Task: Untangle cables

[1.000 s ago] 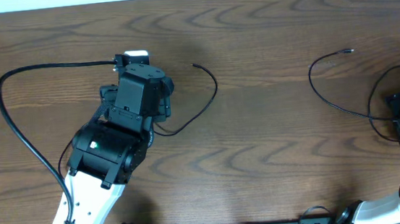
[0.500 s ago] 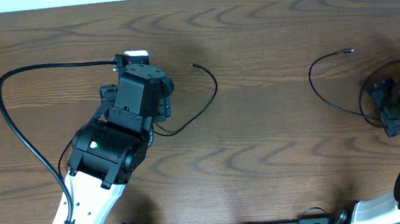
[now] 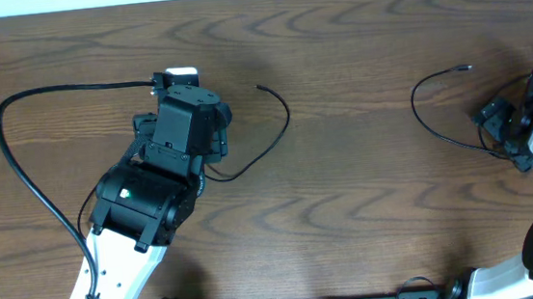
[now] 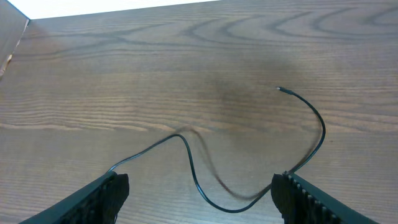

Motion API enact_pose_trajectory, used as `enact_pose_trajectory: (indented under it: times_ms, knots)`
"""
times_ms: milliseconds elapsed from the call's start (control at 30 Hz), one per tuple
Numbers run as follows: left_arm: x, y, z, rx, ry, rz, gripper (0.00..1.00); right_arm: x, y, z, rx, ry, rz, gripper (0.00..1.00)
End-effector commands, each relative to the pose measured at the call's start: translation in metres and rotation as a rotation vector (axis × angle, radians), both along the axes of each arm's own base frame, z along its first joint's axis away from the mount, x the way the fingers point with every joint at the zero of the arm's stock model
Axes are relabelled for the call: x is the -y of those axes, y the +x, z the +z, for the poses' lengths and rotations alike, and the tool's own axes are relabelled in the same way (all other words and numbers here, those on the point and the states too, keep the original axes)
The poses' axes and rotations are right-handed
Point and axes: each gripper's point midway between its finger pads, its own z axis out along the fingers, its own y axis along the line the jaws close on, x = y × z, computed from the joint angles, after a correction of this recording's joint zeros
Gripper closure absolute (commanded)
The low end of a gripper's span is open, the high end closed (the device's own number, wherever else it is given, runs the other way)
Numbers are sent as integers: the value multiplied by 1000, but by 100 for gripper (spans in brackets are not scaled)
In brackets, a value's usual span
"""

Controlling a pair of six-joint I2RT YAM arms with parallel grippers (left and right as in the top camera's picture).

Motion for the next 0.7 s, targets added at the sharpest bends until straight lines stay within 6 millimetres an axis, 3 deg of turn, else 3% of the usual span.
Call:
enact_pose_trajectory:
  times_ms: [0, 233, 300, 333, 367, 400, 433, 667]
  knots:
    - [-1, 1, 2, 4, -1, 7, 21, -6, -17, -29, -84, 11, 26, 1]
    - [-1, 1, 2, 4, -1, 7, 21, -14, -35, -64, -169, 51, 27, 2]
    - [-1, 1, 2, 4, -1, 7, 21, -15, -37, -70, -184, 58, 27, 12]
    - [-1, 1, 2, 4, -1, 7, 21, -16, -38, -72, -190, 61, 27, 23]
    - [-1, 1, 2, 4, -1, 7, 21, -16, -38, -74, -193, 63, 28, 43]
    - [-1, 1, 2, 4, -1, 7, 21, -16, -38, -75, -196, 65, 28, 87]
    - [-1, 1, 2, 4, -1, 7, 21, -16, -38, -76, -196, 67, 28, 99]
    - [-1, 1, 2, 4, -1, 7, 21, -20, -30, -73, -152, 97, 23, 99]
